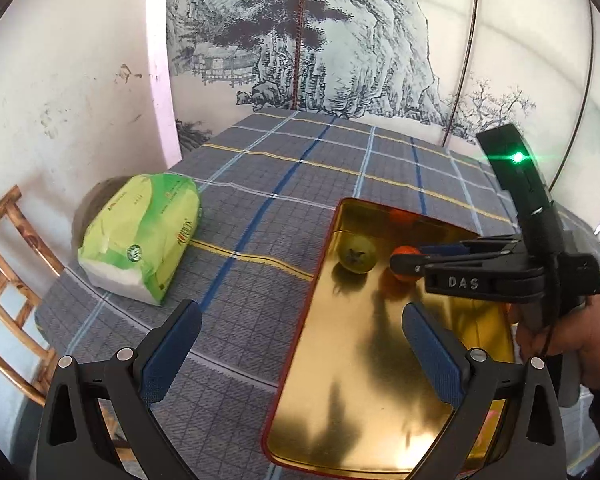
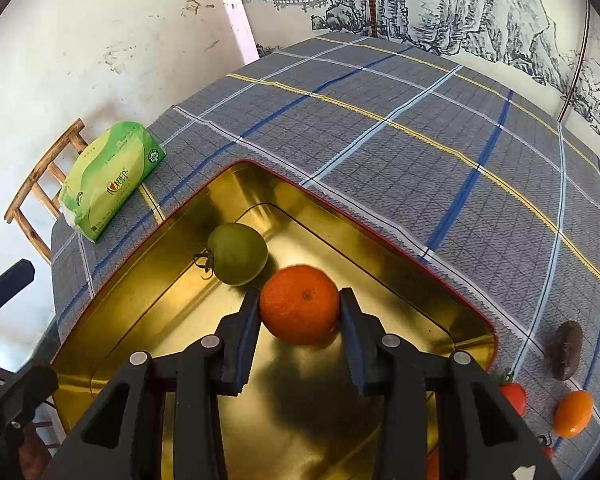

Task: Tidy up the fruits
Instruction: 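Carry the orange in the right gripper into the tin and release it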

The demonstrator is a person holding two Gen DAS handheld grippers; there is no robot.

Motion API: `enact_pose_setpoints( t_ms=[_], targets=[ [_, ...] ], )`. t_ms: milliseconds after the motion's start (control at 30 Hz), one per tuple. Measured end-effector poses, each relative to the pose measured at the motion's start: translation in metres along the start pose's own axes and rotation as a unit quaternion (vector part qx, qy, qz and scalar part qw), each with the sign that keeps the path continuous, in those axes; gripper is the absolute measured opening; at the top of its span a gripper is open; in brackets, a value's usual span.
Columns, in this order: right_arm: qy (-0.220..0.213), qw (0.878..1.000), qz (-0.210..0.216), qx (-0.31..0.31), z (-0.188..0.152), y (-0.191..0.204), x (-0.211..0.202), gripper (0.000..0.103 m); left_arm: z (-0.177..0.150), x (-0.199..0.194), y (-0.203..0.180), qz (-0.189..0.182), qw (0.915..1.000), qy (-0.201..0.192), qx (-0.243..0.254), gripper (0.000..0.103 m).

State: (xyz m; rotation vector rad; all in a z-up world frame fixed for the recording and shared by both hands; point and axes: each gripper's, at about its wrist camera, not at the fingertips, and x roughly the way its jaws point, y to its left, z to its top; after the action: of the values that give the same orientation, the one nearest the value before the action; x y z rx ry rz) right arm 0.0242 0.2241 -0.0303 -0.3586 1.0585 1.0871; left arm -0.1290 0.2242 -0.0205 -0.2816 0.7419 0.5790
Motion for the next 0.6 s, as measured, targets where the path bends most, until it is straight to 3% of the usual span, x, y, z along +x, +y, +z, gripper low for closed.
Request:
enact_pose_setpoints(
  t_ms=[300,600],
  targets=[
    [-0.029,0.999,0.002,0.014,0.002,0.0,-0.014,0.039,-0.002,-0.002,-0.003,0.019,0.9997,-0.001,0.015,0.1],
    [-0.09,0.995,0.042,0.021,-0.013,0.014,-0.055,0.041,-0.006,-0.004,-0.011,0.027,0.9992,0.003,0.029,0.1]
  ],
)
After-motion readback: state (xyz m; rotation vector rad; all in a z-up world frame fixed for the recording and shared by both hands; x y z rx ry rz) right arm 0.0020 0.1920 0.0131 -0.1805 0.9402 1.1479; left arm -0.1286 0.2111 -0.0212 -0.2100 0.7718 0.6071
